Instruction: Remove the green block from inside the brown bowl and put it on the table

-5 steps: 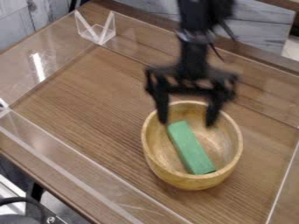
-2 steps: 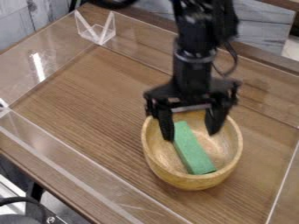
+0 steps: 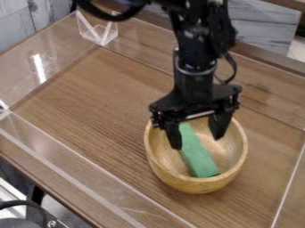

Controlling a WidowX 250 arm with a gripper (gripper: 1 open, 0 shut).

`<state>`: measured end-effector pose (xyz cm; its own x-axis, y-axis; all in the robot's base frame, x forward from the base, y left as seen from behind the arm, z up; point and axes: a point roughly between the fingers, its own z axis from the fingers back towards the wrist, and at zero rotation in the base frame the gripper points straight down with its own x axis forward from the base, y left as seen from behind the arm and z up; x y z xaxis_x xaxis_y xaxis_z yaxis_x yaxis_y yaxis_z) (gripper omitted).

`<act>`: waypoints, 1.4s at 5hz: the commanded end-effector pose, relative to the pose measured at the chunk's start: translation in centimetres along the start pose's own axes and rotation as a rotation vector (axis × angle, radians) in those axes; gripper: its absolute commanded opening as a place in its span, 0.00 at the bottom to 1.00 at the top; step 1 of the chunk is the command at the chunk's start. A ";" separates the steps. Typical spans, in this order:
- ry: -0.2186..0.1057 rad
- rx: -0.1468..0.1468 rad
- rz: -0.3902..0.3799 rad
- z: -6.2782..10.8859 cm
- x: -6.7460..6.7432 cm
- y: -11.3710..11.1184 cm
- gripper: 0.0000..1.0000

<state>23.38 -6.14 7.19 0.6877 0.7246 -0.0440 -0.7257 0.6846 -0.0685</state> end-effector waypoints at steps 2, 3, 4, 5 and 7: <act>-0.021 -0.029 -0.014 -0.8 0.4 -1.1 1.00; -0.021 -0.028 -0.018 -1.2 0.5 -1.2 1.00; -0.020 -0.028 -0.022 -1.6 0.5 -1.2 1.00; -0.020 -0.028 -0.025 -2.0 0.6 -1.2 1.00; -0.019 -0.030 -0.024 -2.5 0.7 -1.2 1.00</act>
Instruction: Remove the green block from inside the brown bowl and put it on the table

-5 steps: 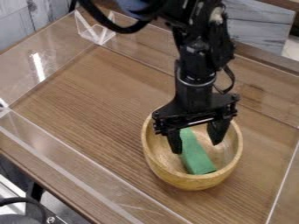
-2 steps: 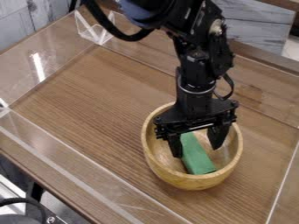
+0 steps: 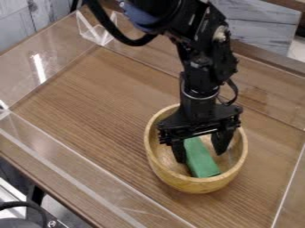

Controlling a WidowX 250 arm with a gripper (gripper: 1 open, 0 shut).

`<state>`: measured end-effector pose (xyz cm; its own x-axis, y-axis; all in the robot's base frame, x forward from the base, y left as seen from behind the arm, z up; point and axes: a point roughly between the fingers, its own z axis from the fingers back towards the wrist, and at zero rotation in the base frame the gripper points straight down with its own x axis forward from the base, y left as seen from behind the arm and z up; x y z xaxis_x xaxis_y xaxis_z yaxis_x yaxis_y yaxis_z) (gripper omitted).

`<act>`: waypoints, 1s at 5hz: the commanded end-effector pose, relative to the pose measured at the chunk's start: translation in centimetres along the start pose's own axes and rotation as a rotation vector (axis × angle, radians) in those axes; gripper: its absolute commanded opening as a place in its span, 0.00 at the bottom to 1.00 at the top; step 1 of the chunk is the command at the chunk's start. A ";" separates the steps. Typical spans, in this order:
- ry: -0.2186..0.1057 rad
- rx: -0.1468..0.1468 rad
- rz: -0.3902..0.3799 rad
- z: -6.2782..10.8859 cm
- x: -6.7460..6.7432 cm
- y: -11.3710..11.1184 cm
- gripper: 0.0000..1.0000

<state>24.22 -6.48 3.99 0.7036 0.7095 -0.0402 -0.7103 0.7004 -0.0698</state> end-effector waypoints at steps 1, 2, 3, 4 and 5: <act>-0.016 -0.028 -0.003 0.5 0.3 -0.5 0.00; -0.004 -0.015 -0.010 0.7 0.0 -0.5 0.00; 0.011 0.002 -0.018 1.1 -0.4 -0.3 0.00; 0.025 0.022 -0.032 1.4 -0.7 -0.2 0.00; 0.037 0.041 -0.050 1.7 -1.0 -0.1 0.00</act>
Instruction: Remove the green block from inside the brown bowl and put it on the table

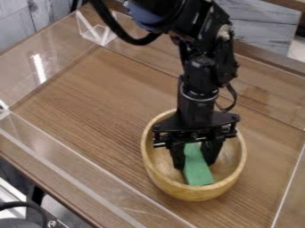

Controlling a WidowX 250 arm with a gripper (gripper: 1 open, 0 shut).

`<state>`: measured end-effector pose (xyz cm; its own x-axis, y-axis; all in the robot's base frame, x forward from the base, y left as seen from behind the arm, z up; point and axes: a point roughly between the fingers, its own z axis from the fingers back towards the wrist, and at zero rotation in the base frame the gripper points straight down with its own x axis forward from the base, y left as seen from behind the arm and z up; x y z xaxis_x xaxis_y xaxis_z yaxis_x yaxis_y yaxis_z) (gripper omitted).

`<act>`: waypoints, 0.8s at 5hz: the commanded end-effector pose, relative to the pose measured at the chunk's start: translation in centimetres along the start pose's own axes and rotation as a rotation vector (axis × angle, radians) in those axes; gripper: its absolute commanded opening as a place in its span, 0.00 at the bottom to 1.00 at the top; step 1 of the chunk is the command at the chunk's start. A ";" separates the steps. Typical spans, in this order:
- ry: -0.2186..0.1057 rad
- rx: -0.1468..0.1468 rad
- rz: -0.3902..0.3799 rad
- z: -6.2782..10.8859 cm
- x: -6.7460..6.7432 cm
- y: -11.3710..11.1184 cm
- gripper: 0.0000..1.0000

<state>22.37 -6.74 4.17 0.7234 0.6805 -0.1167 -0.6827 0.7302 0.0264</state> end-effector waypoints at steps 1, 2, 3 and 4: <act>-0.031 -0.040 -0.037 2.0 0.2 -1.0 0.00; -0.018 -0.032 -0.051 2.5 0.0 -0.7 0.00; -0.008 -0.027 -0.065 3.0 -0.2 -0.5 0.00; 0.002 -0.026 -0.080 3.7 -0.4 -0.3 0.00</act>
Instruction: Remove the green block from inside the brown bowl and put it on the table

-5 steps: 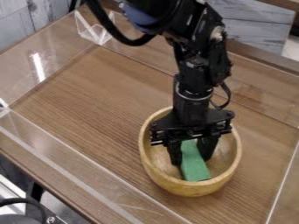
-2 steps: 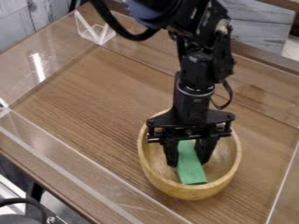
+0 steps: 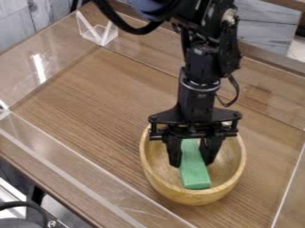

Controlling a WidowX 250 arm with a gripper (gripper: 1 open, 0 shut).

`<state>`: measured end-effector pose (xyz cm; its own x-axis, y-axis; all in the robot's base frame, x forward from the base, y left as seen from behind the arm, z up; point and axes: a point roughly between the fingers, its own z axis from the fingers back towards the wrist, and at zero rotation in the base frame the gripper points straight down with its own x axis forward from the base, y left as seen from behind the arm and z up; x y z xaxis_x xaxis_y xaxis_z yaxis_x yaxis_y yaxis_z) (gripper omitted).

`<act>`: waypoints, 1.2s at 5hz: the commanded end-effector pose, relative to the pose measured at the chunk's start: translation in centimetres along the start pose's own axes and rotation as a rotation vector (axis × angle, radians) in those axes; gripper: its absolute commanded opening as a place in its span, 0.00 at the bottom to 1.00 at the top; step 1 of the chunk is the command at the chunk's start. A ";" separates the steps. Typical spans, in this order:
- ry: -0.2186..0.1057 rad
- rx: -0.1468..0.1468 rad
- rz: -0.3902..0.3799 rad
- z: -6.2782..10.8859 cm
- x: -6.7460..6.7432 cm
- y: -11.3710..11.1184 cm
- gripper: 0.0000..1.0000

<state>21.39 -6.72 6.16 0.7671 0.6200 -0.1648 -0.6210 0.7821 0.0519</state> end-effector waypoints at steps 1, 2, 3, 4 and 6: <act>-0.037 -0.063 -0.020 2.5 0.3 -0.7 0.00; -0.029 -0.071 -0.036 3.5 0.3 -0.4 0.00; -0.022 -0.094 -0.059 5.3 0.4 0.2 0.00; -0.032 -0.152 -0.063 9.7 2.1 2.1 0.00; -0.079 -0.223 -0.061 16.0 8.7 9.2 0.00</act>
<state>24.52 6.87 19.34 0.7936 0.5916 -0.1423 -0.6082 0.7779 -0.1576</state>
